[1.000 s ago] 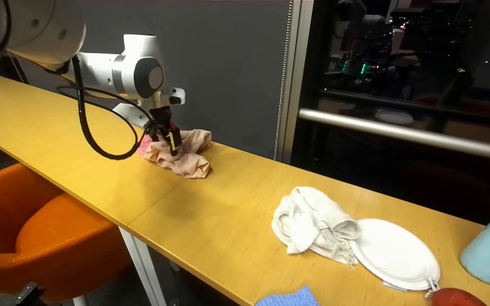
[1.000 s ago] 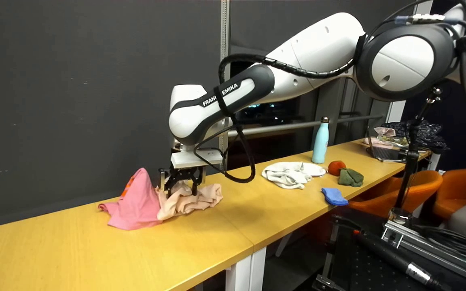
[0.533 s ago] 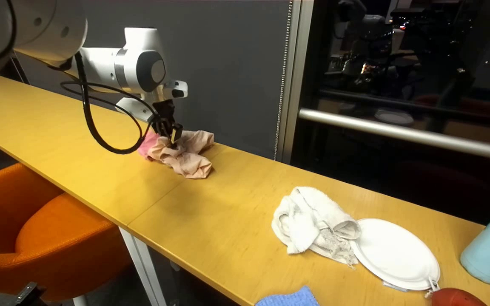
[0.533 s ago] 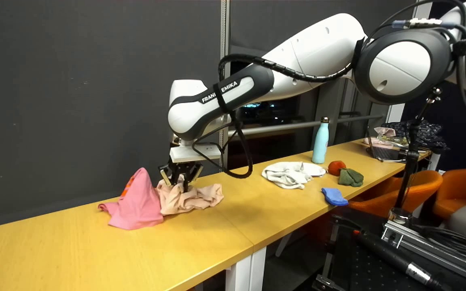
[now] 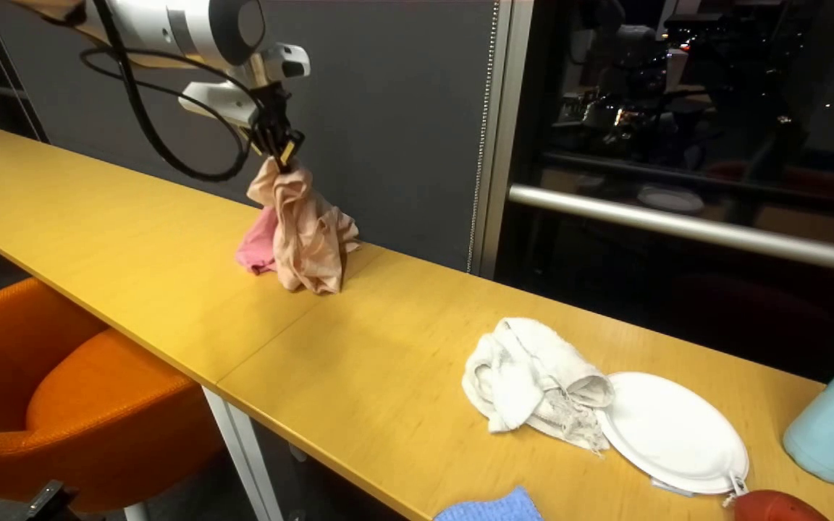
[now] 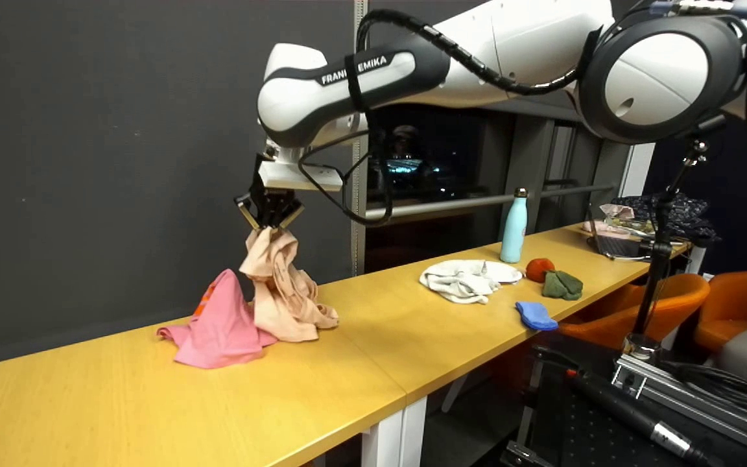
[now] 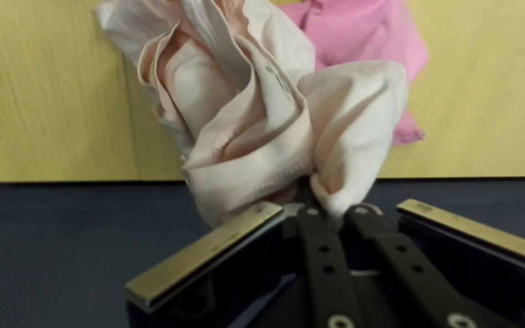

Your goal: Slide the towel to the right then move the peach shirt to the right.

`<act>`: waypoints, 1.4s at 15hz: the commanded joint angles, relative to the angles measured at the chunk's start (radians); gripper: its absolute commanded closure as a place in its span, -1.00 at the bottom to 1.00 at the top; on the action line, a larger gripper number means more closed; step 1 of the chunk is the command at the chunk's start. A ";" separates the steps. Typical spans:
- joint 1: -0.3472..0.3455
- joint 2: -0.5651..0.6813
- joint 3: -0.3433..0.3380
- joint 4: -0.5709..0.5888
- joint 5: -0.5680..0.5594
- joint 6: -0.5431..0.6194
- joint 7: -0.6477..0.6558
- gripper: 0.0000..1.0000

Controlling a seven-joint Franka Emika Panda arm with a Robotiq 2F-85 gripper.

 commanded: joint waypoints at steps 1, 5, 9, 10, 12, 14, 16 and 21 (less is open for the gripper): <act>0.034 -0.029 0.035 0.131 -0.035 -0.078 -0.073 0.97; 0.080 -0.059 0.103 0.241 0.011 -0.072 -0.200 0.97; 0.086 -0.066 0.209 0.305 0.070 -0.046 -0.336 0.97; 0.079 -0.066 0.238 0.309 0.090 -0.042 -0.365 0.97; 0.060 -0.063 0.281 0.305 0.127 -0.039 -0.408 0.97; 0.033 -0.063 0.310 0.283 0.164 -0.046 -0.425 0.97; 0.010 -0.072 0.309 0.250 0.175 -0.055 -0.404 0.97; -0.027 -0.064 0.282 0.265 0.135 -0.047 -0.418 0.97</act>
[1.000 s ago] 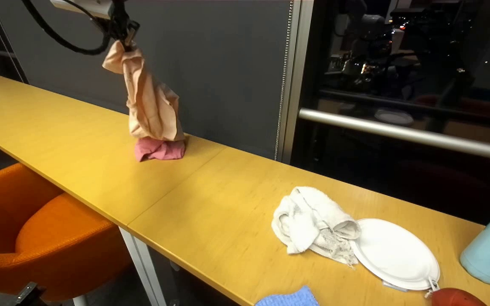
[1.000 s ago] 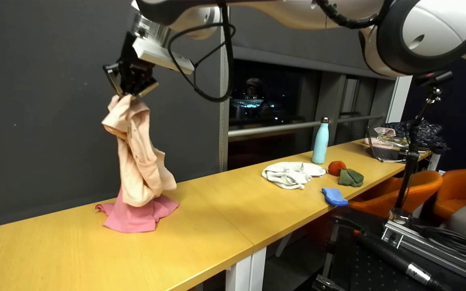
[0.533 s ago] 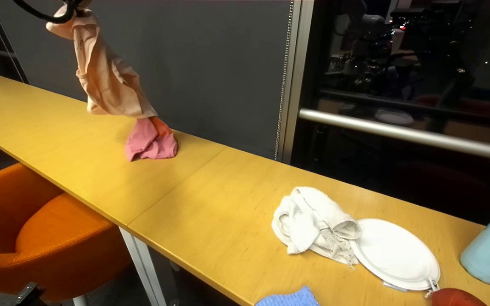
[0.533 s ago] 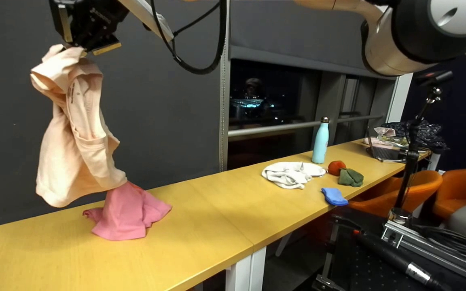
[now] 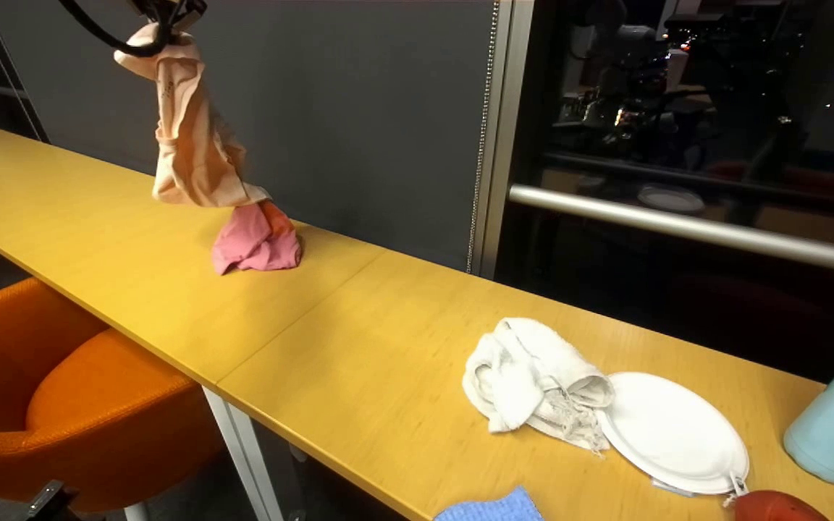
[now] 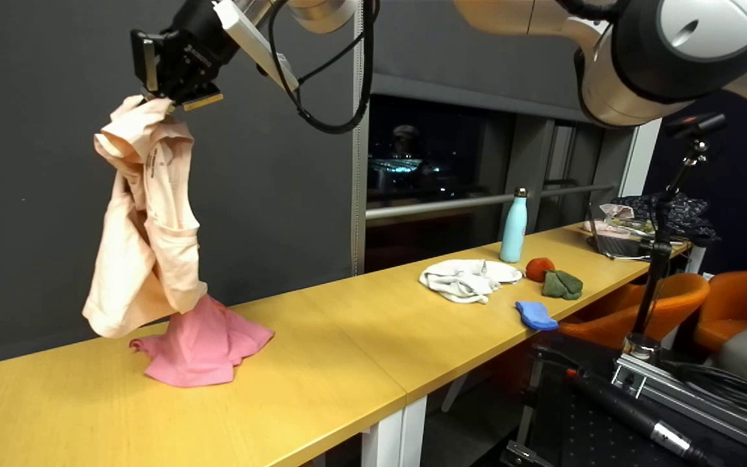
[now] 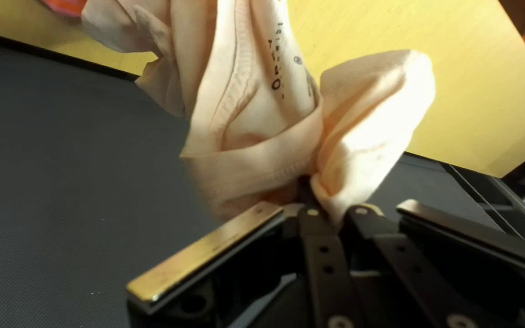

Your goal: Slide the towel to the right then move the peach shirt to the right.

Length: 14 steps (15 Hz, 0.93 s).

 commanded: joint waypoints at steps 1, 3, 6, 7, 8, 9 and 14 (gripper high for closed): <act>-0.010 0.011 -0.010 0.042 -0.021 -0.001 -0.043 0.97; -0.007 0.012 -0.012 0.065 -0.034 -0.004 -0.061 0.97; 0.005 -0.002 -0.011 0.095 -0.051 0.005 -0.094 0.97; 0.014 -0.013 -0.012 0.104 -0.060 0.010 -0.107 0.97; 0.018 -0.029 -0.008 0.112 -0.064 0.006 -0.121 0.97; 0.024 -0.040 -0.009 0.119 -0.073 0.007 -0.130 0.97; 0.038 -0.118 -0.034 0.142 -0.071 -0.140 -0.090 0.97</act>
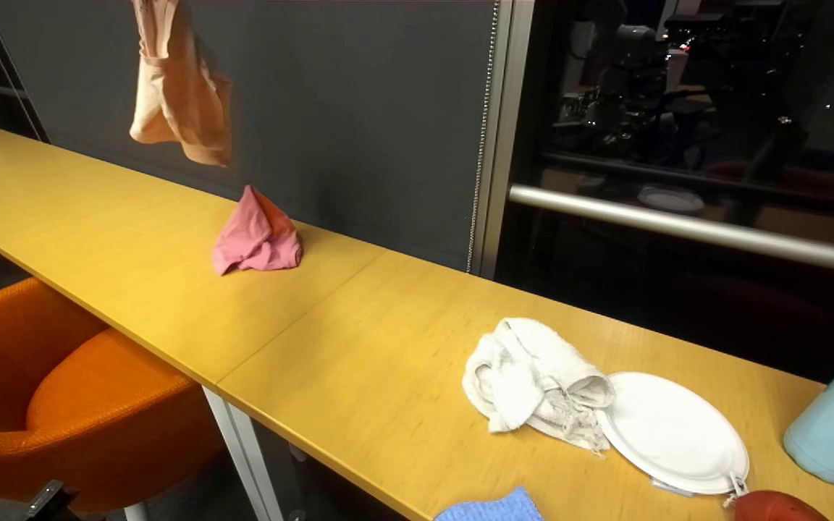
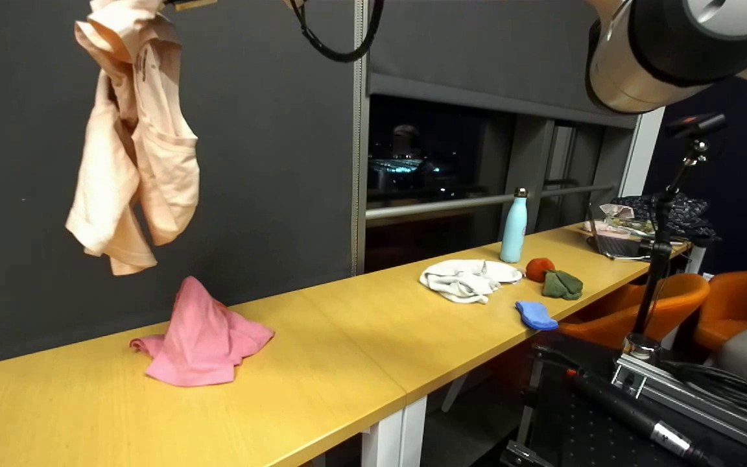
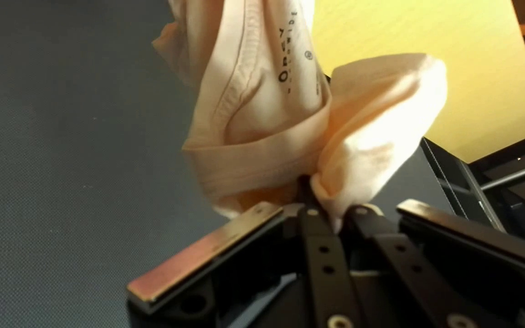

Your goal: Slide the towel to the right then move the peach shirt to the right.

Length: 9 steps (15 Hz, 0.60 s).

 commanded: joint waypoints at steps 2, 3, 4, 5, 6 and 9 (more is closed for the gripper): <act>-0.016 -0.088 -0.037 -0.037 -0.009 -0.162 0.037 0.97; -0.027 -0.096 -0.047 -0.042 -0.011 -0.200 0.054 0.97; -0.040 -0.096 -0.056 -0.047 -0.009 -0.234 0.069 0.97; -0.053 -0.097 -0.061 -0.053 -0.004 -0.266 0.079 0.97; -0.063 -0.087 -0.065 -0.057 -0.001 -0.288 0.089 0.97; -0.094 0.032 -0.039 0.024 0.043 -0.366 0.075 0.97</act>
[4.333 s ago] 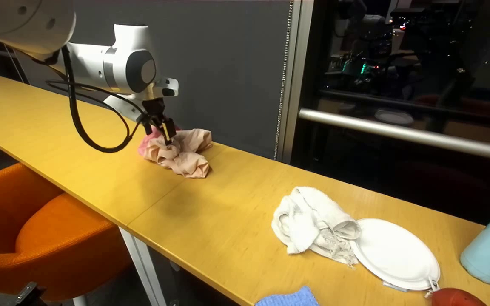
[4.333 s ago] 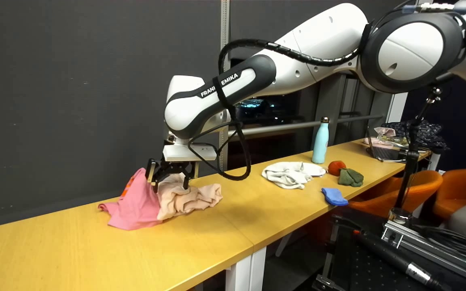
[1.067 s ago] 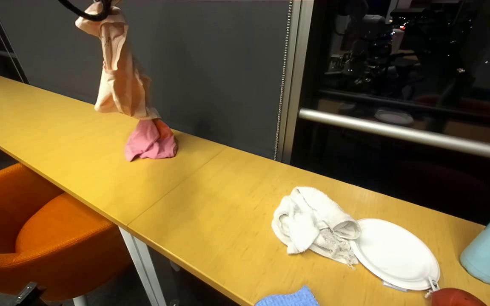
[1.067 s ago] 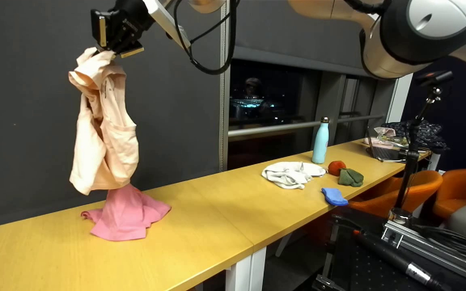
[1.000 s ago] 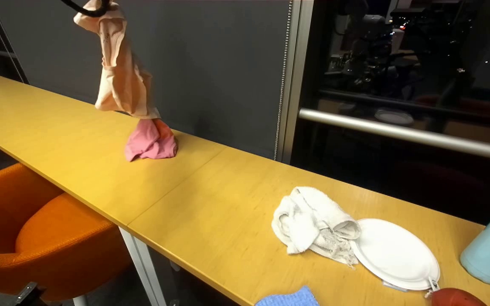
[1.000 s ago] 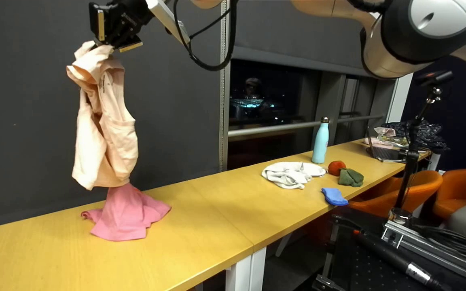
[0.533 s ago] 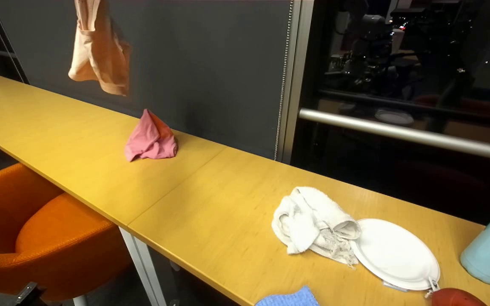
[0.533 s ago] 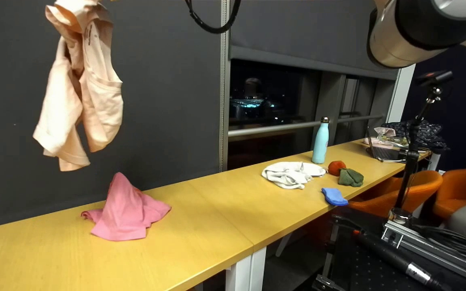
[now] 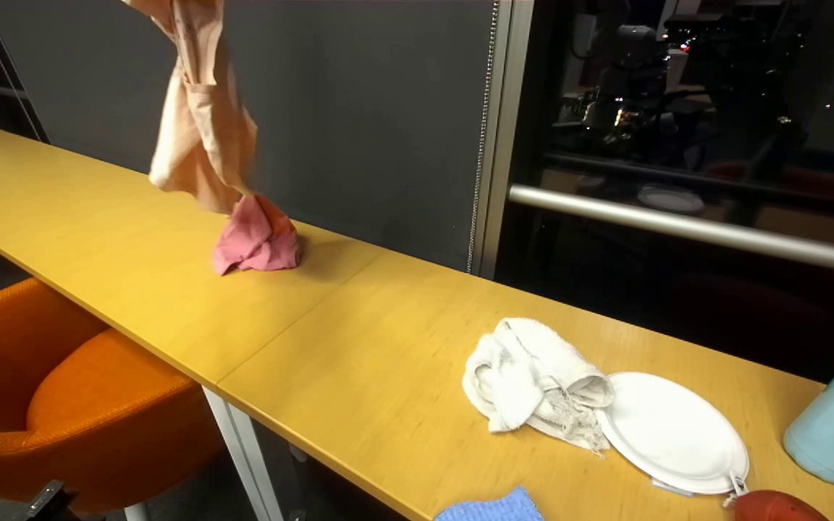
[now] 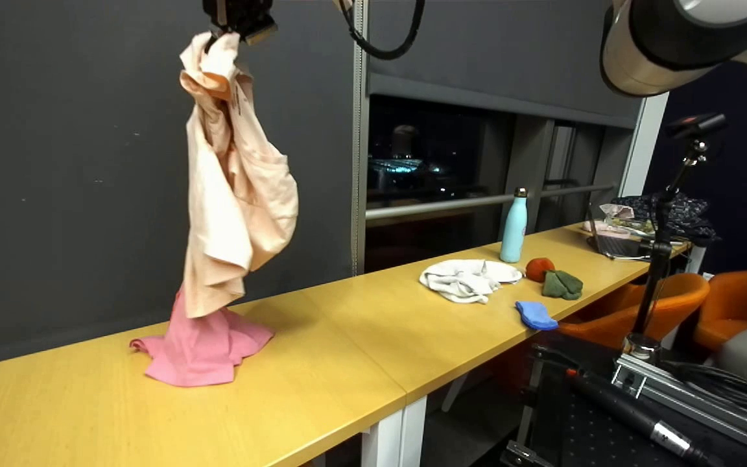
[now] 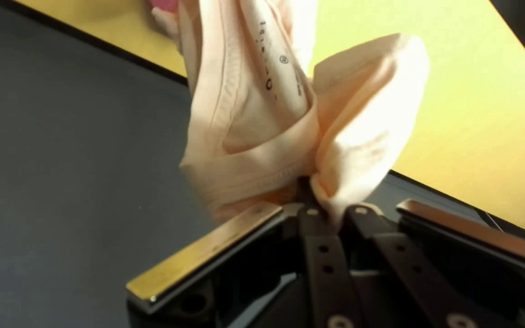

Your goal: Slide the towel to the right then move the peach shirt to the right.

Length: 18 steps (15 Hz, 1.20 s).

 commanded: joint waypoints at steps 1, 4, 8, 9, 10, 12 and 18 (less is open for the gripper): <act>-0.019 0.101 0.023 0.076 0.052 -0.106 0.004 0.97; 0.006 0.142 0.019 0.072 0.048 -0.169 0.021 0.97; 0.022 0.175 0.018 0.055 0.054 -0.213 0.068 0.97; 0.024 0.183 0.022 0.058 0.059 -0.218 0.079 0.97; 0.024 0.187 0.020 0.058 0.060 -0.225 0.093 0.97; 0.016 0.191 -0.001 0.051 0.042 -0.242 0.128 0.97; -0.064 0.215 -0.068 0.040 0.014 -0.358 0.244 0.97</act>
